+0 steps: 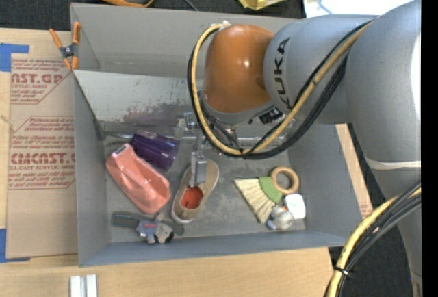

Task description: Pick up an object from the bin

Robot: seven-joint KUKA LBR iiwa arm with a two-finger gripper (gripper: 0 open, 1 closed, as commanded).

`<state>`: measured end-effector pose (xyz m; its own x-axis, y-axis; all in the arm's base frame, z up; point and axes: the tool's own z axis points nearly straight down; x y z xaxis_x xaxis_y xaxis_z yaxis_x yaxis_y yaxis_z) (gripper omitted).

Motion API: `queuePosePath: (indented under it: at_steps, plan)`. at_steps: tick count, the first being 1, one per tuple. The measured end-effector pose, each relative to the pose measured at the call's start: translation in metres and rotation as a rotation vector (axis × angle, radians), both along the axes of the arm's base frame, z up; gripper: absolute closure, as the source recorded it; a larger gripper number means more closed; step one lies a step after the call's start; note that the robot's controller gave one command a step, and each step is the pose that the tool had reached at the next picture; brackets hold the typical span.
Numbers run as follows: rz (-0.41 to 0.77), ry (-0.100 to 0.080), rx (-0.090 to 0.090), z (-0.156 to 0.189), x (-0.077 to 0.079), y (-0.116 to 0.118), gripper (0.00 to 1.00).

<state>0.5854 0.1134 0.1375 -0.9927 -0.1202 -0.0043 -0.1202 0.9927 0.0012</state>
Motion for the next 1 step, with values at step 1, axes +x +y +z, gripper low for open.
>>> queuePosePath:
  at_steps: [1]
  plan:
    - [0.163, -0.014, -0.005, -0.0591, -0.0181, 0.0173, 0.00]
